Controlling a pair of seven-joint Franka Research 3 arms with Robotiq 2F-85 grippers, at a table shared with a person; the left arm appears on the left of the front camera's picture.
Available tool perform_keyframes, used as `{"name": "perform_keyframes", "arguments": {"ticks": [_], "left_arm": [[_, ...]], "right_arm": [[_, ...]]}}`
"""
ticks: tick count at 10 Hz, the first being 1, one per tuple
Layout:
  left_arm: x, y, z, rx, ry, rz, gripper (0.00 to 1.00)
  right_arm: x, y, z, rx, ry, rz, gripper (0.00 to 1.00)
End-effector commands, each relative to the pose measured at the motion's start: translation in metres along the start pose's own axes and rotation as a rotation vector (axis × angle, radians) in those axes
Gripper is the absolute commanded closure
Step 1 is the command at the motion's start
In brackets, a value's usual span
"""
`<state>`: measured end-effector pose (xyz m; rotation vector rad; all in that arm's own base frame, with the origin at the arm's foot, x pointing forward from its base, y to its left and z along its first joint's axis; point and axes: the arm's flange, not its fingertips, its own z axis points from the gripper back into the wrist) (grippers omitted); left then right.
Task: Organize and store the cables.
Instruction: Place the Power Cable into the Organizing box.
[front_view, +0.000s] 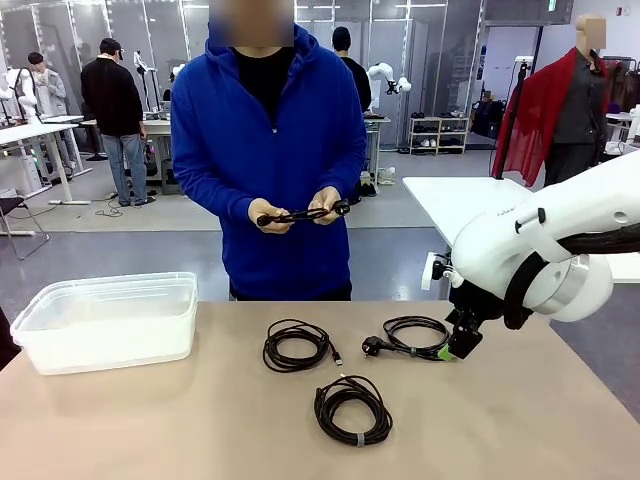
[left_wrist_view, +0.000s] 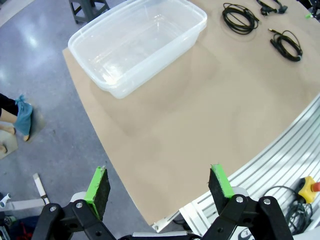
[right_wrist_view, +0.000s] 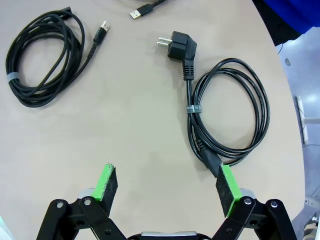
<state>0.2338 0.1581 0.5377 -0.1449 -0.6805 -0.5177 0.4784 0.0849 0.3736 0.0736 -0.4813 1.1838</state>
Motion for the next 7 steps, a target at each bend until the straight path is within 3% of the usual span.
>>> {"name": "perform_keyframes", "arguments": {"ticks": [1,4,7], "left_arm": [[0.001,-0.001,0.000,0.007,0.011,-0.002,0.00],[0.001,-0.001,0.000,0.007,0.011,-0.002,0.00],[0.001,-0.001,0.000,0.007,0.011,-0.002,0.00]], "right_arm": [[0.001,0.000,0.001,0.005,-0.003,-0.003,0.00],[0.001,0.000,0.000,0.001,0.001,0.002,0.00],[0.023,-0.034,-0.039,0.020,0.023,0.006,0.00]]}}
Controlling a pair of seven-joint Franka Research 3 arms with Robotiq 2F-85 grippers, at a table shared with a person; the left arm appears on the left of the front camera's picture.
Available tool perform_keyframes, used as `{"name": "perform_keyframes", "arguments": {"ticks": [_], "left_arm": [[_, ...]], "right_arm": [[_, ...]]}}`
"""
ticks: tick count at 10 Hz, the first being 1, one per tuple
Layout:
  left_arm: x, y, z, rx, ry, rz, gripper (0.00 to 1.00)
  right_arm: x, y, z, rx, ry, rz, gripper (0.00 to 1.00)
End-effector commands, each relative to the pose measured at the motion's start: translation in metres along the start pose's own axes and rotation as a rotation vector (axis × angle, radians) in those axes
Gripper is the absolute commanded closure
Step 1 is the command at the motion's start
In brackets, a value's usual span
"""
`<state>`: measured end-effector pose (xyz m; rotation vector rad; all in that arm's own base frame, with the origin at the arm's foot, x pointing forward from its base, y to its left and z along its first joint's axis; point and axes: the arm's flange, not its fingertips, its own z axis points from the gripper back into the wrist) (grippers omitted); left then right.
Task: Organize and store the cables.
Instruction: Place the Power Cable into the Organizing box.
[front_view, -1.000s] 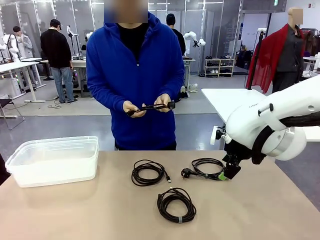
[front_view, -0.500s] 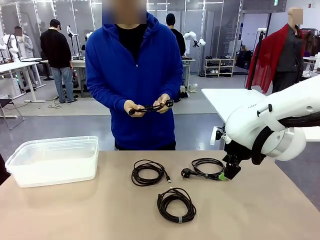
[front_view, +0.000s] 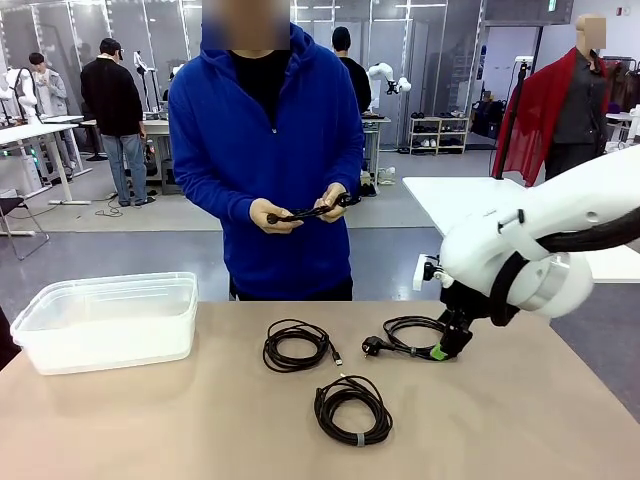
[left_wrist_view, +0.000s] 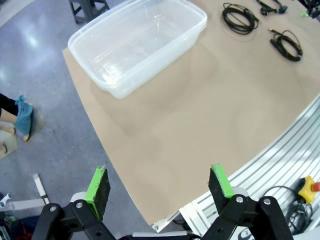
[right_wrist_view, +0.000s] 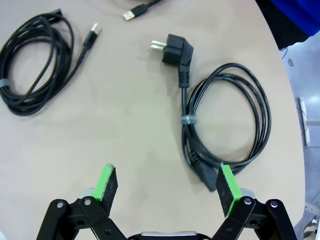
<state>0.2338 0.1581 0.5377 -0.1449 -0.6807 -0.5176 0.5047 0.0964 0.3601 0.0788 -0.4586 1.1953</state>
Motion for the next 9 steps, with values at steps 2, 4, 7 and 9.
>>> {"name": "perform_keyframes", "arguments": {"ticks": [2,4,7,9], "left_arm": [[0.001,-0.001,0.000,0.007,0.011,-0.002,0.00],[0.001,-0.001,0.000,0.007,0.011,-0.002,0.00],[0.001,-0.001,0.000,0.007,0.011,-0.002,0.00],[0.001,-0.001,0.000,0.007,0.011,-0.002,0.00]], "right_arm": [[0.026,-0.028,-0.027,0.045,0.052,0.040,0.00],[0.037,-0.037,-0.043,0.064,0.132,0.064,0.00],[0.046,-0.042,-0.059,0.079,0.185,0.082,0.00],[0.051,-0.046,-0.073,0.086,0.221,0.074,0.00]]}}
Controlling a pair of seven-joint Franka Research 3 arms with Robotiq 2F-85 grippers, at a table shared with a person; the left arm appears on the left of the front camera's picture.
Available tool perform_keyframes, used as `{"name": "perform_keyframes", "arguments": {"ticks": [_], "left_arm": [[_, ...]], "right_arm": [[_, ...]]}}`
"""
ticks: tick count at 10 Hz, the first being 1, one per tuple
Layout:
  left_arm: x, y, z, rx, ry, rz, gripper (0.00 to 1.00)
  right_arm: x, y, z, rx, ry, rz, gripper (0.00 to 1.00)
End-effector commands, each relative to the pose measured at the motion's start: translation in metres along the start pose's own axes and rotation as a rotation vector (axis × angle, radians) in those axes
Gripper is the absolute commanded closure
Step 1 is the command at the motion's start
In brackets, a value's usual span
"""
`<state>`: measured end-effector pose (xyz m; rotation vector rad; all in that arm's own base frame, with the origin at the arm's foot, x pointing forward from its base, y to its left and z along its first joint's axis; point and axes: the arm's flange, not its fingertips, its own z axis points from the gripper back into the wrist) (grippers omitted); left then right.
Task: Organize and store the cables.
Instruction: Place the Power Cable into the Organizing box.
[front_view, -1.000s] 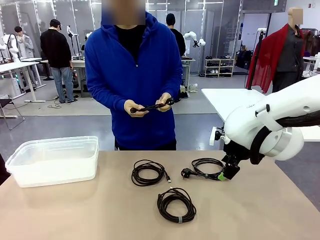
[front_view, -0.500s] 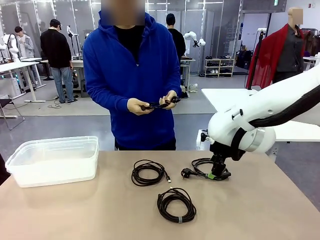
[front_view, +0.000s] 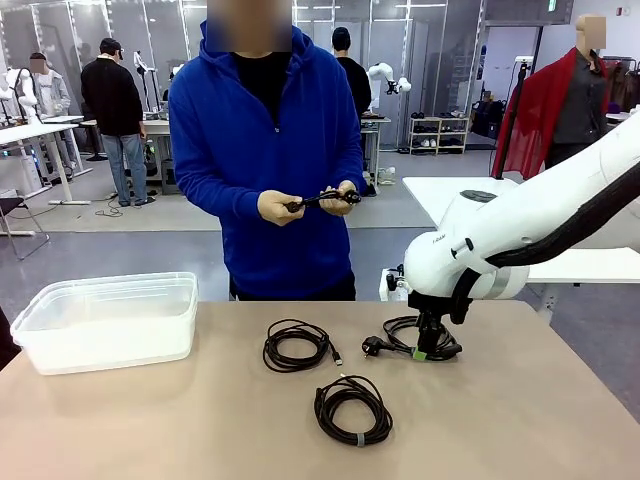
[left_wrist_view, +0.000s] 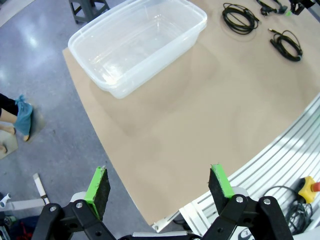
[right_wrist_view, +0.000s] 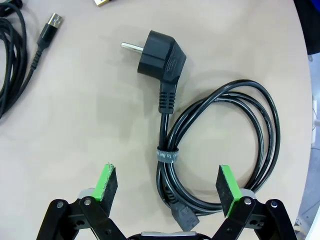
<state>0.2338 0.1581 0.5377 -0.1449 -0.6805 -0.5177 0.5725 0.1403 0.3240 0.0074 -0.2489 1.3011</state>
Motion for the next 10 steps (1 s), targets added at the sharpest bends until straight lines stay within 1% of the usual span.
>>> {"name": "perform_keyframes", "arguments": {"ticks": [1,6,8,9,10], "left_arm": [[0.001,-0.001,0.000,0.007,0.011,-0.002,0.00],[0.001,-0.001,0.000,0.007,0.011,-0.002,0.00],[0.001,-0.001,0.000,0.007,0.011,-0.002,0.00],[0.001,-0.001,0.000,0.007,0.011,-0.002,0.00],[0.001,-0.001,0.000,0.007,0.011,-0.002,0.00]], "right_arm": [[0.011,-0.011,-0.009,0.016,0.047,-0.021,0.00],[0.017,-0.017,-0.024,0.049,0.106,-0.023,0.00],[0.016,-0.024,-0.028,0.071,0.107,-0.023,0.00],[0.017,-0.025,-0.031,0.075,0.117,-0.022,0.10],[0.018,-0.026,-0.033,0.078,0.119,-0.024,0.22]]}}
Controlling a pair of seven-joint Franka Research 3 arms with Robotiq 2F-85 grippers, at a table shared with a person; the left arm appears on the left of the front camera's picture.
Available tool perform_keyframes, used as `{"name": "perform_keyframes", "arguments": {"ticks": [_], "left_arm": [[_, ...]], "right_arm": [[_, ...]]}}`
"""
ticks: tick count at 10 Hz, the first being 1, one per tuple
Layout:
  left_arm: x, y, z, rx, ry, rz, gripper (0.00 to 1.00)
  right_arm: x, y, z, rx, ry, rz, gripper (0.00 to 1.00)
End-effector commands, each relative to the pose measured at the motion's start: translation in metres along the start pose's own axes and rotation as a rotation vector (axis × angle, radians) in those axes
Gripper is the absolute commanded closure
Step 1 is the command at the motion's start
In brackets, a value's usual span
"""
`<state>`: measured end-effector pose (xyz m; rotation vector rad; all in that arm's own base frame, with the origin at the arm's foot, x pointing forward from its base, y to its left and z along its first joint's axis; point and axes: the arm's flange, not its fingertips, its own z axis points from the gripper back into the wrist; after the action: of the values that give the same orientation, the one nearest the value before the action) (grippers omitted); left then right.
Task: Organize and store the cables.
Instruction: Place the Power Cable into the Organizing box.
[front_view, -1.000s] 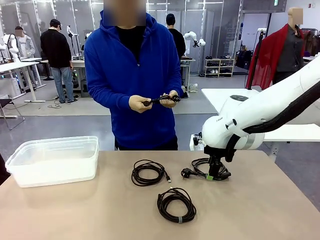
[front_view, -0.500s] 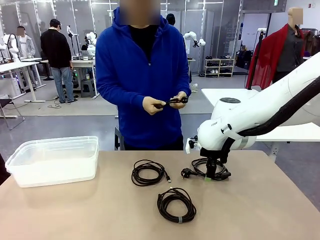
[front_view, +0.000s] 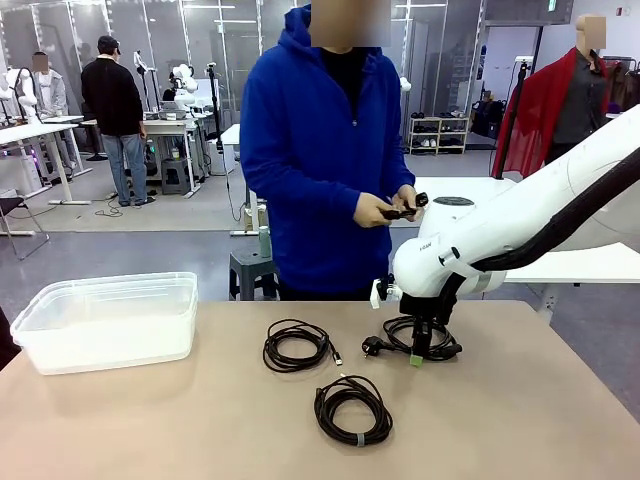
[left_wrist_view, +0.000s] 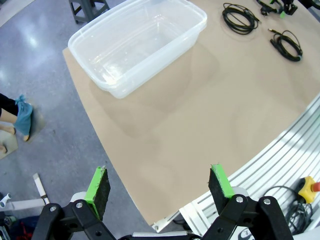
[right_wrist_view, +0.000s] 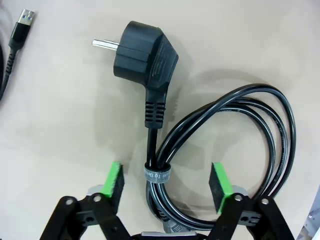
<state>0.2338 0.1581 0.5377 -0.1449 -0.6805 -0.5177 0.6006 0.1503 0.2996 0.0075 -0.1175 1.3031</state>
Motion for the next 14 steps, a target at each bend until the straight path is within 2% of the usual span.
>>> {"name": "perform_keyframes", "arguments": {"ticks": [1,3,9,14], "left_arm": [[0.001,-0.001,0.000,0.007,0.011,-0.002,0.00],[0.001,-0.001,0.000,0.007,0.011,-0.002,0.00],[0.001,-0.001,0.000,0.007,0.011,-0.002,0.00],[0.001,-0.001,0.000,0.007,0.011,-0.002,0.00]], "right_arm": [[0.007,-0.006,-0.002,0.004,0.017,-0.022,0.62],[0.008,-0.008,-0.005,0.005,0.017,-0.029,1.00],[0.010,-0.002,0.002,0.010,0.040,-0.020,1.00],[0.013,-0.002,0.066,0.031,0.081,-0.059,1.00]]}}
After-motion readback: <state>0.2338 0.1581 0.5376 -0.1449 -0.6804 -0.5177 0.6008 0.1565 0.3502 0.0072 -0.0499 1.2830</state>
